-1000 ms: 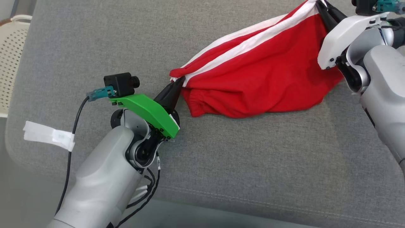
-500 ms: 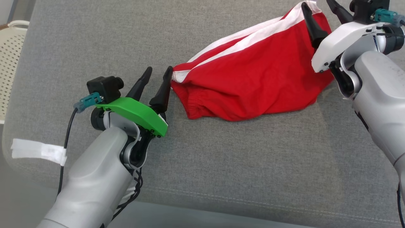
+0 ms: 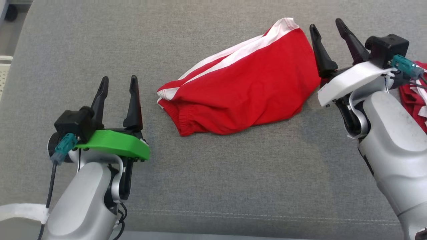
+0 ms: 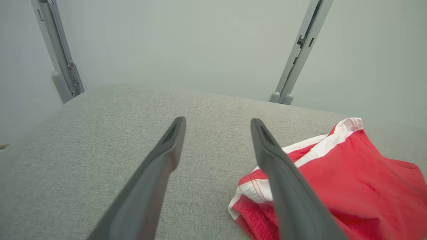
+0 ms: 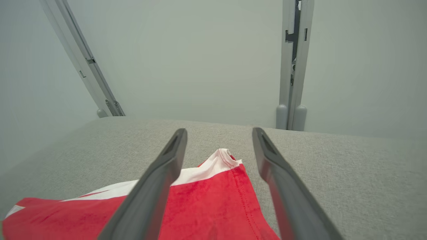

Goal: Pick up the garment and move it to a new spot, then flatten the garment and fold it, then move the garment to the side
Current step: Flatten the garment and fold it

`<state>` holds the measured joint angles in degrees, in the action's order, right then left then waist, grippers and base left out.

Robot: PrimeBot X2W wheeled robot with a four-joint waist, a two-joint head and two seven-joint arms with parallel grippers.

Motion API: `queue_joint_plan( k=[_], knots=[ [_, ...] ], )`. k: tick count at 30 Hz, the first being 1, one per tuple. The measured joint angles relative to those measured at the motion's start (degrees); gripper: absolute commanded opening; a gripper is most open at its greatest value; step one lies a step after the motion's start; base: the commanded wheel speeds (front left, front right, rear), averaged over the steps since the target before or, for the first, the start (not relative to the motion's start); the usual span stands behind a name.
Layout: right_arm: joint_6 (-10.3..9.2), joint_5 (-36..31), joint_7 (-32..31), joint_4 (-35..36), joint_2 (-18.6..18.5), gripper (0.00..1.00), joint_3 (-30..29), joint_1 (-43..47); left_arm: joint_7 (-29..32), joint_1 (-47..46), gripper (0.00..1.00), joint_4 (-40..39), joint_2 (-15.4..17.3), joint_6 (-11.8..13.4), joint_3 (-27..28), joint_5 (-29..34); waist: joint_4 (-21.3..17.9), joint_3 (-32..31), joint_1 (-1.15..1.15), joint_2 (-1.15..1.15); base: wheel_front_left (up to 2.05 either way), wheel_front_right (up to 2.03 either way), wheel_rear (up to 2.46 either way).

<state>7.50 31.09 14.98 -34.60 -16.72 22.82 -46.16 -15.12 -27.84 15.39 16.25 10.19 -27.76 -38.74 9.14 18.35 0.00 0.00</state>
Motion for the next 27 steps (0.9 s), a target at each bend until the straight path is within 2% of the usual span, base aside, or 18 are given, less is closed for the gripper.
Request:
queue_joint_plan(
  k=[5,14,19,27],
  knots=[
    [0.00,-6.02,0.00,6.37,2.53,1.00,-5.08,7.83,0.00,5.49,1.00,-3.67,0.77,2.33,2.21,4.79,-1.69,-2.25,0.00,0.00,0.00,0.00,0.00],
    [0.00,-10.96,0.01,14.32,5.80,1.00,-10.70,20.39,-0.01,12.91,1.00,-4.98,1.03,3.93,3.86,8.57,-3.01,-6.94,0.00,0.00,0.00,0.00,0.00],
    [0.00,-11.59,0.01,15.24,6.71,1.00,-11.34,25.07,0.00,15.94,1.00,-4.92,1.21,4.77,4.28,9.24,-3.38,-9.67,0.00,0.00,0.00,0.00,0.00],
    [0.00,-12.09,0.01,15.08,6.64,1.00,-11.96,26.09,0.00,16.54,1.00,-5.39,1.40,5.37,4.03,9.91,-3.14,-11.34,0.00,0.00,0.00,0.00,0.00]
  ],
)
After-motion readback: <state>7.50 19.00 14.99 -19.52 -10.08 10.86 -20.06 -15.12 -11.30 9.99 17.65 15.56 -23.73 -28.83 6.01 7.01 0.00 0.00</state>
